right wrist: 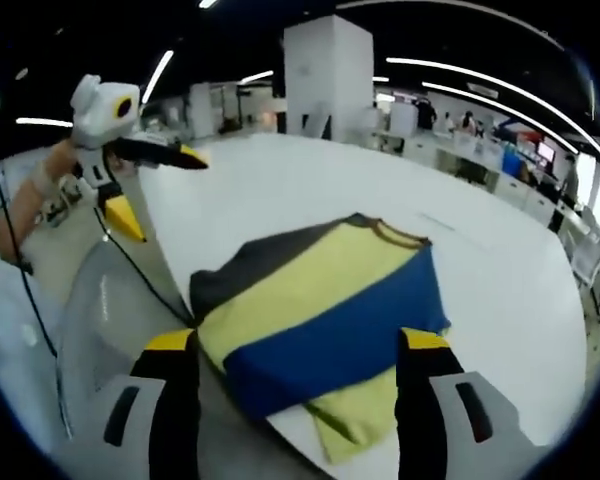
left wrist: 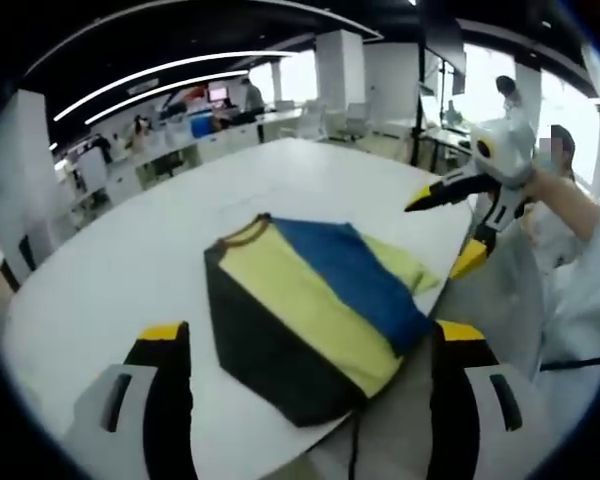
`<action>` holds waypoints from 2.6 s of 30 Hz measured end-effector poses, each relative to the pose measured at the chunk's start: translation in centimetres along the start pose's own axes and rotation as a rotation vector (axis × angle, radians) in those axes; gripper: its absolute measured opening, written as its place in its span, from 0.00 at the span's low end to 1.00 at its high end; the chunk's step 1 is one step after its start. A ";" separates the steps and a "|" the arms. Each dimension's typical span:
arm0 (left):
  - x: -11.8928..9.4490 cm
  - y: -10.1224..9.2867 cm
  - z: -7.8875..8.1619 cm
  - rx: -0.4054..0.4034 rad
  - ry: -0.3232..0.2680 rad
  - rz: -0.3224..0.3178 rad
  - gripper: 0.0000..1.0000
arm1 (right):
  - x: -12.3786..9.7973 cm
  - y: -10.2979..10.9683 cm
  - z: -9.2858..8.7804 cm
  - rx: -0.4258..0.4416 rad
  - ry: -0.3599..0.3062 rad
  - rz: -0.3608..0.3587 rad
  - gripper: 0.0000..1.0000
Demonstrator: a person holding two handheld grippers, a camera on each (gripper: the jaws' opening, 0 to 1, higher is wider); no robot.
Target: Fold the garment on the visible template until the final outline fits inside the template.
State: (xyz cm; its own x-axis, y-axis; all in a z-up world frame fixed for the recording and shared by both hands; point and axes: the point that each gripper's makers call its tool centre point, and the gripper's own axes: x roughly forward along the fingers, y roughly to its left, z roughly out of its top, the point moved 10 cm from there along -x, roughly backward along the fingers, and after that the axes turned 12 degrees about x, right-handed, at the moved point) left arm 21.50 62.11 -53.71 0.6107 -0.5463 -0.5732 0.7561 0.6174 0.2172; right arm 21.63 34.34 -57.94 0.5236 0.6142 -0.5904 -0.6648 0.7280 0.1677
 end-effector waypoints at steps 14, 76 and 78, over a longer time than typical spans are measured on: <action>0.4 -0.4 -1.0 -0.023 0.015 -0.033 0.93 | 2.7 2.9 -1.4 -0.019 0.085 0.181 0.43; 0.4 -0.6 -3.3 -0.088 0.046 -0.046 0.89 | 10.7 3.8 -6.3 -0.102 0.359 0.242 0.16; 0.4 -0.7 -3.3 -0.089 0.046 -0.050 0.89 | 10.8 3.7 -6.3 -0.099 0.355 0.234 0.13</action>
State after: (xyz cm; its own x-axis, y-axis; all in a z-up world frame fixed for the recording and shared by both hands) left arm 20.48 63.31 -56.65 0.5596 -0.5528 -0.6175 0.7603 0.6389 0.1171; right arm 21.47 41.71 -68.69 0.1490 0.6035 -0.7833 -0.8007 0.5385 0.2626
